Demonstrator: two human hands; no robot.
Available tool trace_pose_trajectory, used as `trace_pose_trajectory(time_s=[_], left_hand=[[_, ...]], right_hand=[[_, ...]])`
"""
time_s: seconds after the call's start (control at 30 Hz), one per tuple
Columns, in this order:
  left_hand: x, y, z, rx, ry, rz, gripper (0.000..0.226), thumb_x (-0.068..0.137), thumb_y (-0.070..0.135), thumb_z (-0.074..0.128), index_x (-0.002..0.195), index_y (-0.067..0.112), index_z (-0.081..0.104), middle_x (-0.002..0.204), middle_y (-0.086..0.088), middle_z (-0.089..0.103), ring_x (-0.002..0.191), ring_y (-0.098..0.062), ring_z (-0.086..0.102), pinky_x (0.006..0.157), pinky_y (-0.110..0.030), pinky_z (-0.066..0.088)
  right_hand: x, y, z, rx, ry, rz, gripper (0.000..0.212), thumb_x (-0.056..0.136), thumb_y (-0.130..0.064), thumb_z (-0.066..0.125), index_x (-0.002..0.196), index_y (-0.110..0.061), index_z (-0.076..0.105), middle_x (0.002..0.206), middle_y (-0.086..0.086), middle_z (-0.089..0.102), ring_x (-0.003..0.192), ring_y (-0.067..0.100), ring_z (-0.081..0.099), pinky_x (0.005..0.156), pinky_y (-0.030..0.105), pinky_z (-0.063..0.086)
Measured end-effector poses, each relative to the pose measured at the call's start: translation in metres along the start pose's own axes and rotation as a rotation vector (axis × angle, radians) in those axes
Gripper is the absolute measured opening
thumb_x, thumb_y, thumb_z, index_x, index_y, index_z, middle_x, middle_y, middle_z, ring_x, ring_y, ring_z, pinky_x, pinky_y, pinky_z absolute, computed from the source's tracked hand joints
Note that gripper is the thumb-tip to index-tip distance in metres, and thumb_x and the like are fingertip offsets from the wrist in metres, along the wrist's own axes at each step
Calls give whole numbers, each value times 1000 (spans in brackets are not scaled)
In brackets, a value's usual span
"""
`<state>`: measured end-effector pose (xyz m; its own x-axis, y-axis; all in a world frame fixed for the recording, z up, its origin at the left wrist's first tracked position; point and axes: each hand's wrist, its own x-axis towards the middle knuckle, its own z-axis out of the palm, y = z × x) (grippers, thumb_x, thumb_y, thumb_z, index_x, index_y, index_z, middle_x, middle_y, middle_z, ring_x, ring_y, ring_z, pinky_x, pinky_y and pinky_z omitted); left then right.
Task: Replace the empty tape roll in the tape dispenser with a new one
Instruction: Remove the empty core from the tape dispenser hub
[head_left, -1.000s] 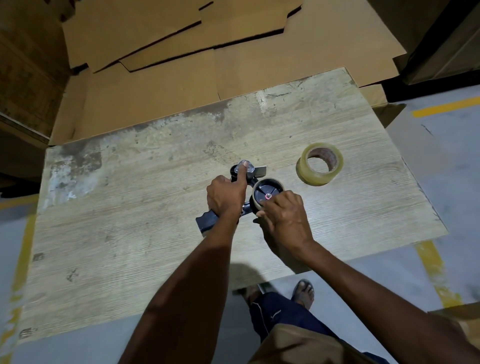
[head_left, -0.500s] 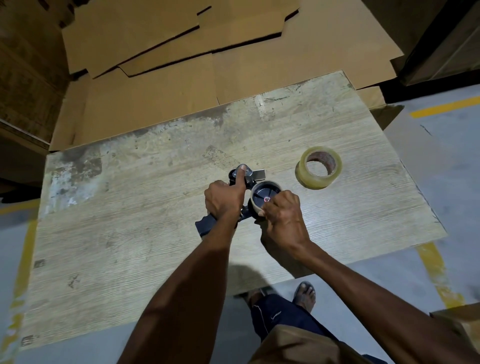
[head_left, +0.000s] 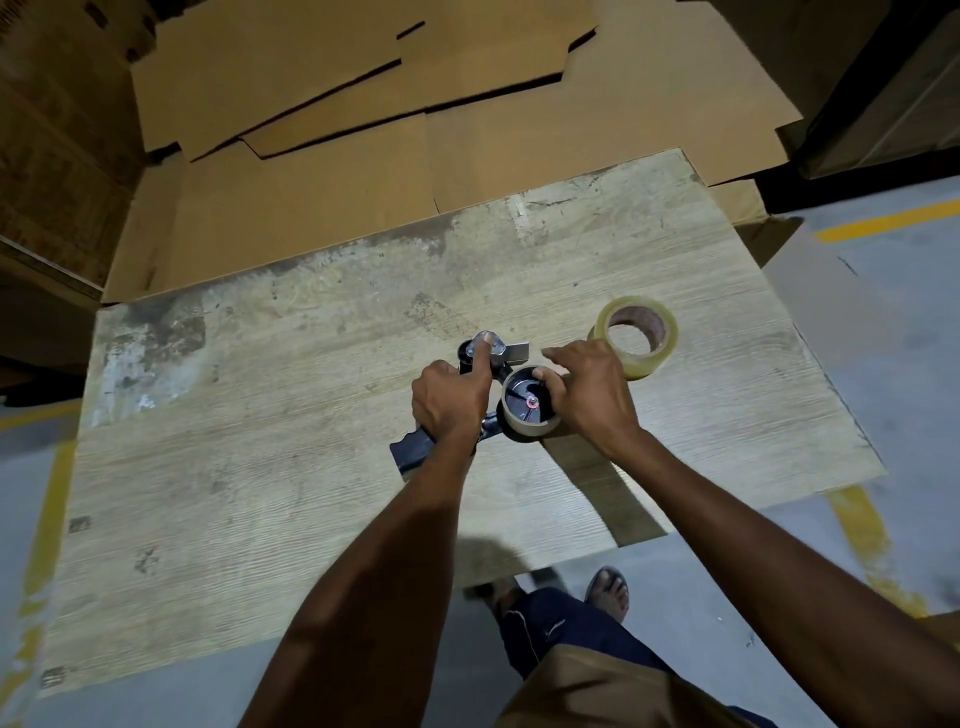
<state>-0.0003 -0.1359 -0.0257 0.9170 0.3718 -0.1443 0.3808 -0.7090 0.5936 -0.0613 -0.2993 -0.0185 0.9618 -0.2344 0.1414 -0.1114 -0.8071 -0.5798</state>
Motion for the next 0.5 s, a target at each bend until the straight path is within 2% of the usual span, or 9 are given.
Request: trace_pose_trajectory(time_s=[0.1,0.17,0.27,0.37,0.43,0.5], left_hand=[[1,-1,0,2,2,4,80,76,91,52,57,13,43,61,-5,54,64,-29,58,59,-34,34],[1,-1,1,8,-1,8,80,76,91,51,58,14,44,62,-5,54,66,-29,59,60,-34,35],[2,0,2,21,-1,4,80,76,91,50,59,13,46,63,-5,56,66,-29,60,59,-34,37],[3,1,3,54,-5,3,82,76,94,45,61,13,50,70,-9,65,70,-30,63,61,-36,45],[3,1,3,62,-5,6,82,76,94,45,60,14,48,71,-10,65,69,-29,62,60,-34,41],[3,1,2,63,-6,1,82,76,94,46,60,13,48,70,-9,63,68,-28,60,58,-33,38]], right_hand=[[14,-6,0,-43,-116,-40,6,85,-10,77,86,-5,81,76,18,74,74,39,64,74,42,51],[14,-8,2,-86,-112,-95,7,77,3,74,75,-3,76,68,17,67,70,37,59,71,44,50],[4,-8,9,-106,-35,-146,17,67,14,71,77,0,70,69,13,55,75,33,54,72,42,43],[-1,-7,14,-99,15,-172,22,63,17,70,78,2,69,71,13,52,77,34,54,76,39,35],[-2,-6,15,-88,51,-186,23,61,17,70,79,2,68,71,13,52,76,34,54,75,37,31],[-2,-7,13,-72,85,-195,24,64,17,70,83,2,69,73,13,53,76,33,53,74,37,34]])
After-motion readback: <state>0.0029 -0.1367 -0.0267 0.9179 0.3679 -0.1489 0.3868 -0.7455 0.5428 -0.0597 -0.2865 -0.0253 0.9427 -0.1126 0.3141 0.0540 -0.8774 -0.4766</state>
